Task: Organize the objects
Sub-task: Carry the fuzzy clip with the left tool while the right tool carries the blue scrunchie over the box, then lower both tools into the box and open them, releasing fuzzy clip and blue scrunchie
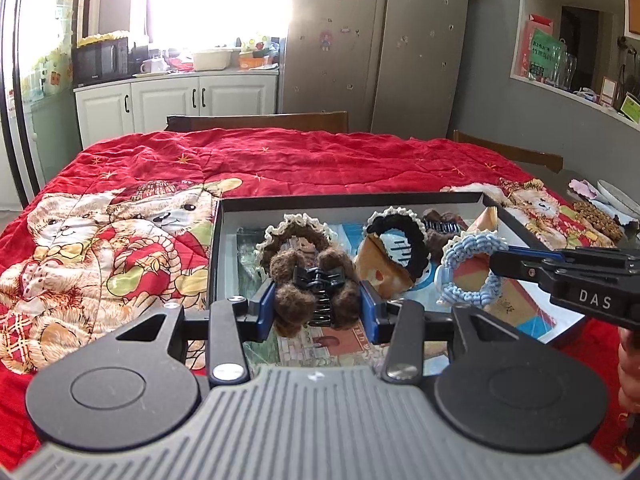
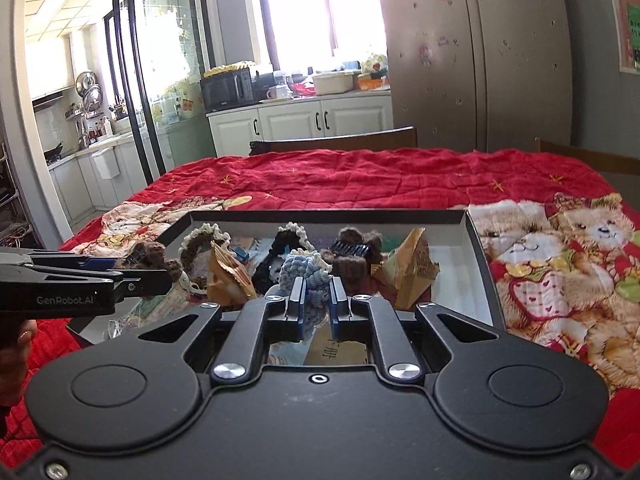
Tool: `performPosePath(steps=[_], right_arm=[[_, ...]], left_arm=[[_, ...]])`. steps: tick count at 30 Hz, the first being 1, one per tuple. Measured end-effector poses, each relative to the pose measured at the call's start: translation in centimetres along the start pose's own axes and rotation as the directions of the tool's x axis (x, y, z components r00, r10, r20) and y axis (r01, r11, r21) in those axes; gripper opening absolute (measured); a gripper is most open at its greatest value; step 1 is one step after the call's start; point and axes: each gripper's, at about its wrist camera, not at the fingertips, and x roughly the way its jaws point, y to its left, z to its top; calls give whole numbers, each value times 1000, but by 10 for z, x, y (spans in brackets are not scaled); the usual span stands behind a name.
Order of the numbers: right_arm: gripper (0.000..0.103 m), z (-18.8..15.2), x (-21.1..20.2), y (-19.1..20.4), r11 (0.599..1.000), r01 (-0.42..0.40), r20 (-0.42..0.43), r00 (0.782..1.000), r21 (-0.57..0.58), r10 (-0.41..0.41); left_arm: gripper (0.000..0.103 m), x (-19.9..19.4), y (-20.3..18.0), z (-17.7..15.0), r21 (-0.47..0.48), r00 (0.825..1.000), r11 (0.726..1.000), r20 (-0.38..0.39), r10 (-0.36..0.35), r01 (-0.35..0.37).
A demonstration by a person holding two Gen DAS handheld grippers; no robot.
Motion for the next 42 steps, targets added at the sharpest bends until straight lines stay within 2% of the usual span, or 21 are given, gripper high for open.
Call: performPosePath(steps=[15,42], right_arm=[[11,-8,15,-3,1000,5,-43,999,23,-4],[12,-11,26,-8,999,32,-78,996,19,-31]], left_arm=[[47,15,0,-7,9,999,1000,-41,15,-15],[49,26,-4,-13,47,997,998,-63,45,-42]])
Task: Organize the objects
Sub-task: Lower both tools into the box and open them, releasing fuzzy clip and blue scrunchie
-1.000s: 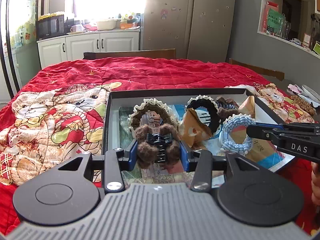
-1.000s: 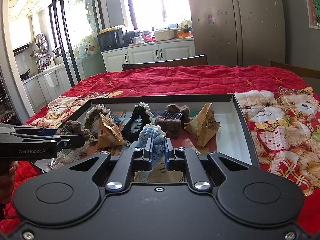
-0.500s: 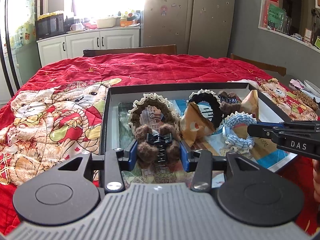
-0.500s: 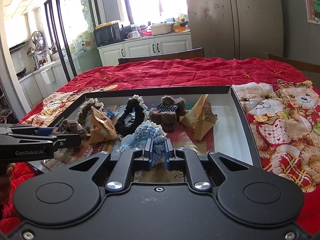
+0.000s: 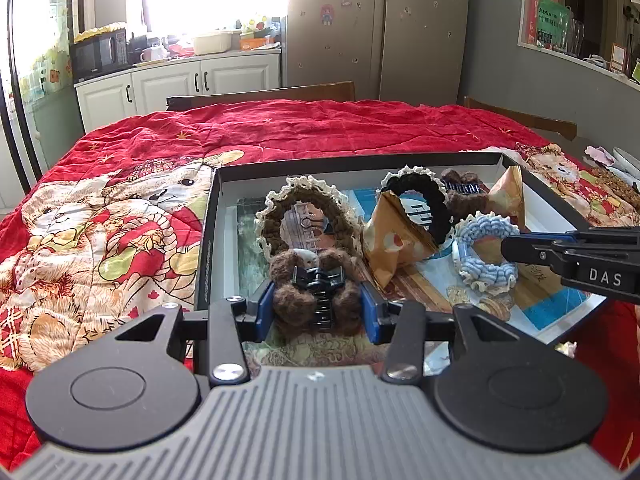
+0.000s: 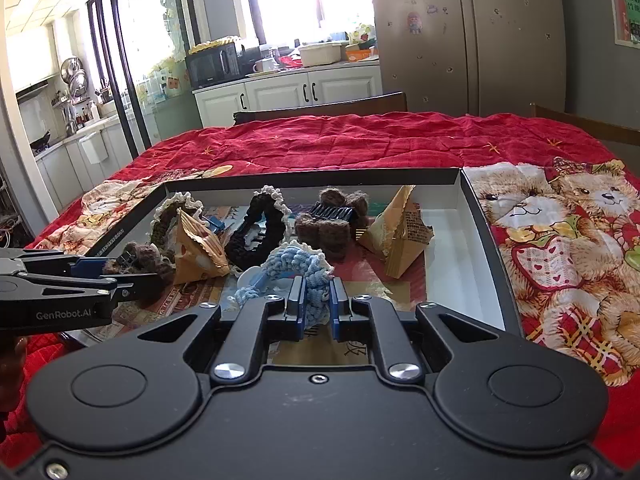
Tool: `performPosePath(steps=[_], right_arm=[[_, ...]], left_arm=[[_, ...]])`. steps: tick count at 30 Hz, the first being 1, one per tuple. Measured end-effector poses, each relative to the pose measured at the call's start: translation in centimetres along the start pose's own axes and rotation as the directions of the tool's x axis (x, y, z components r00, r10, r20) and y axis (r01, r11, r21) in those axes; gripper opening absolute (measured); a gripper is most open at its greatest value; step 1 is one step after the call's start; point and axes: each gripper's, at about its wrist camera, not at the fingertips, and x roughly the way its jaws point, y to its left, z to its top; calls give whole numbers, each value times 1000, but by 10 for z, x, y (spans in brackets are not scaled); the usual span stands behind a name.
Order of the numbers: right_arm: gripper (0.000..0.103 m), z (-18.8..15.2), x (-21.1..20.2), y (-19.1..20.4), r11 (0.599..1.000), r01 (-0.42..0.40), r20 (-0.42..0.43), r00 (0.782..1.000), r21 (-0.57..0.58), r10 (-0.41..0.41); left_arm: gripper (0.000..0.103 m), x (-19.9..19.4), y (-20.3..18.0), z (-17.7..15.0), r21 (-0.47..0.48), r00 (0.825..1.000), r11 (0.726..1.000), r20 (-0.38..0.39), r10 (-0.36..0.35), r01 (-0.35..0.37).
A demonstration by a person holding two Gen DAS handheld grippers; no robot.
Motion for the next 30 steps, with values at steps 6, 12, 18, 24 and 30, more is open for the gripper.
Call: performPosePath(steps=[6,12,18,24,30], right_arm=[[12,1,2,4,999,17,-7,1000,-29,-18],[14,2,2,6,998,28,-12,1000,-48,-29],[15,2,2,7,998,30,-14,999,-48,-31],[16,2,3,6,998,31,-15,999,-49,-32],[16,2,3,6,998,35,-16,999,-53,-36]], left_arm=[[51,1,-2,-1,11,1000,1000,0,9,-9],[54,1,-7,-2,38,1000,999,7,28,-28],[56,0,-9,-3,56,999,998,14,42,-43],[61,1,-10,-3,60,999,997,14,46,-46],[64,0,-11,-4,67,999,996,18,49,-50]])
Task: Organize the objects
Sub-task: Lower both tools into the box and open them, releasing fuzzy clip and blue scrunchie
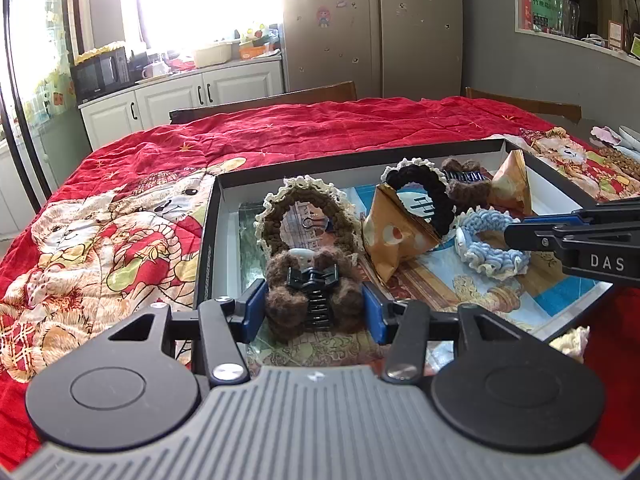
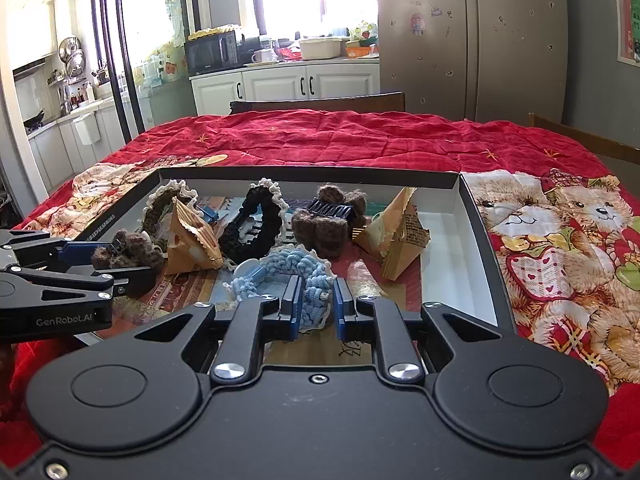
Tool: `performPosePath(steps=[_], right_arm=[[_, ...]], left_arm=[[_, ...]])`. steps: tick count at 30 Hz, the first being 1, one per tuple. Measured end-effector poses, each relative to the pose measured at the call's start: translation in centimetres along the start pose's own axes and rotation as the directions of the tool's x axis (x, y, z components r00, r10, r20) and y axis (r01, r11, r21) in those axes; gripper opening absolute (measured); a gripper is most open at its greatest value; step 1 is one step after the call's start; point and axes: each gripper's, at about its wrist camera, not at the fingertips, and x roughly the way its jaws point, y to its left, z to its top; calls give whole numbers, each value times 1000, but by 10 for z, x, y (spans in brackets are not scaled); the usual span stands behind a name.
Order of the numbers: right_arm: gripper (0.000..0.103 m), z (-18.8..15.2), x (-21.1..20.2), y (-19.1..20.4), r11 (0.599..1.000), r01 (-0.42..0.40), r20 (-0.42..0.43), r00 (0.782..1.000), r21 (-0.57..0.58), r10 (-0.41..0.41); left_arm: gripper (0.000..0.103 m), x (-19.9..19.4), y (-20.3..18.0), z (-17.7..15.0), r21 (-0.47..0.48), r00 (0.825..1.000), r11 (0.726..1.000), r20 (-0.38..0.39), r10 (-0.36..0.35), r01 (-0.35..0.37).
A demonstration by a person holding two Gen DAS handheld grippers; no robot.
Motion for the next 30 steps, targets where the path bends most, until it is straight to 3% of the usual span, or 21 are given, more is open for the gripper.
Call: performPosePath(steps=[8,14,30], right_arm=[[18,-1,1,1,1000,9,-6,1000,-15,-9],[29,-2,3,3,999,26,-13,1000,-28,-27],[29,5,-13,1,1000,21,33,999,6,-21]], left_arm=[[67,0,-1,0,4,1000,1000,1,1,-1],[75,-1,-3,0,14,1000,1000,3,3,-3],[85,-17,-3,7,-1,998,1000,56,16,-16]])
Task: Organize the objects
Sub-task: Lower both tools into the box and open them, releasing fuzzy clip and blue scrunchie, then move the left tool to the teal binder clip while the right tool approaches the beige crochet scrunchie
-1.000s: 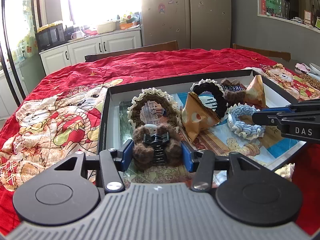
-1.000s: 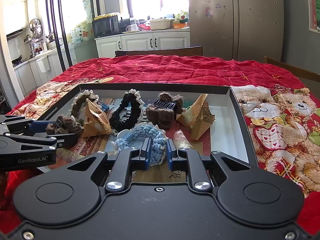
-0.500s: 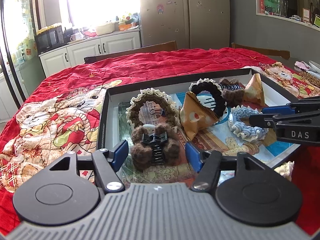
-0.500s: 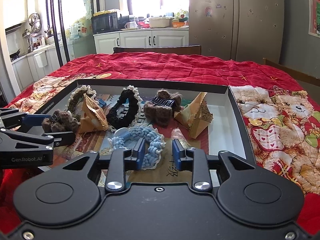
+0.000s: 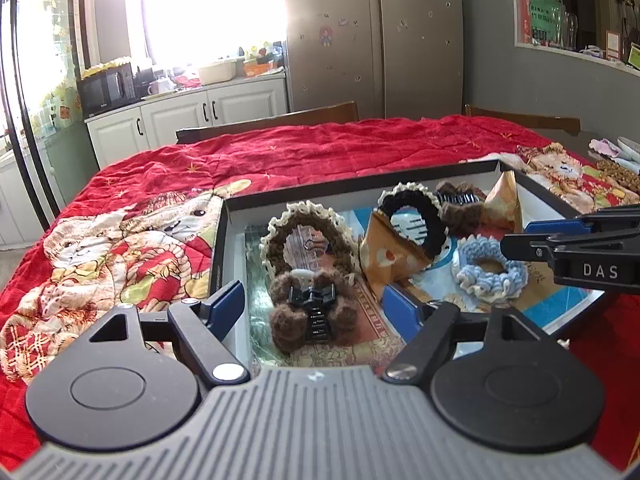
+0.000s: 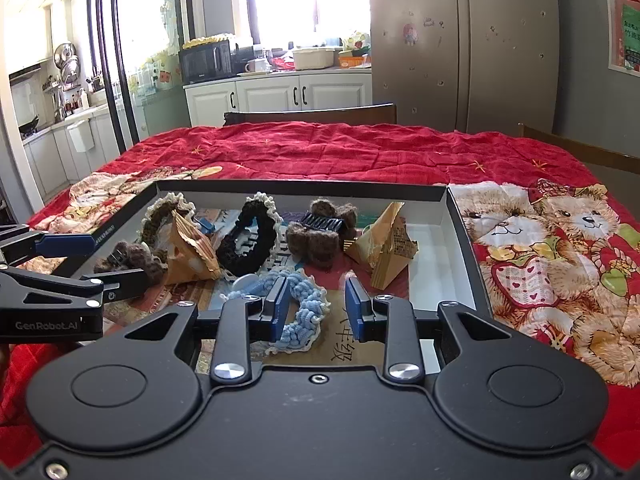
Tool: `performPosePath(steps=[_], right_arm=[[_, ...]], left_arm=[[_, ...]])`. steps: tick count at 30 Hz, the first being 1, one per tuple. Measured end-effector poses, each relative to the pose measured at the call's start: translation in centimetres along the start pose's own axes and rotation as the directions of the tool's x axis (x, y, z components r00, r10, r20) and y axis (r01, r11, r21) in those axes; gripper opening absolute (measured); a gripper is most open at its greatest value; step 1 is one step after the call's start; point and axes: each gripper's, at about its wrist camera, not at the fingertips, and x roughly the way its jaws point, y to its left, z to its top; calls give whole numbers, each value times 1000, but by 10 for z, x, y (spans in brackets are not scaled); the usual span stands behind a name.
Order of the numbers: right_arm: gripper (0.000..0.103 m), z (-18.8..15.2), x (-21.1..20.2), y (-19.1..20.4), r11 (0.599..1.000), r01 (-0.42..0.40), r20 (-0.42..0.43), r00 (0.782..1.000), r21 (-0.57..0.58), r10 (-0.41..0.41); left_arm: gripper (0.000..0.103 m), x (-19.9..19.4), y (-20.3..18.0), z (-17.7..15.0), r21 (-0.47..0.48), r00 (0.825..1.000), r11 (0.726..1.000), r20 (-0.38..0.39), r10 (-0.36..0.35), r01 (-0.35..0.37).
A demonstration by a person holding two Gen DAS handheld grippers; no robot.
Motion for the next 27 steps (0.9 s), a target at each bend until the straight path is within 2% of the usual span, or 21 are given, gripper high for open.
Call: performPosePath(steps=[14,27], right_arm=[[29,8,-30,1,1000,-8,62,998,14,7],[34,13,-91,9,1000,-25,153,988,-1,25]], left_arm=[[87,-35,4,14,-26,996,1000,84,11,-9],[89,-92,2,23,-23,981,1000,192,-7,11]])
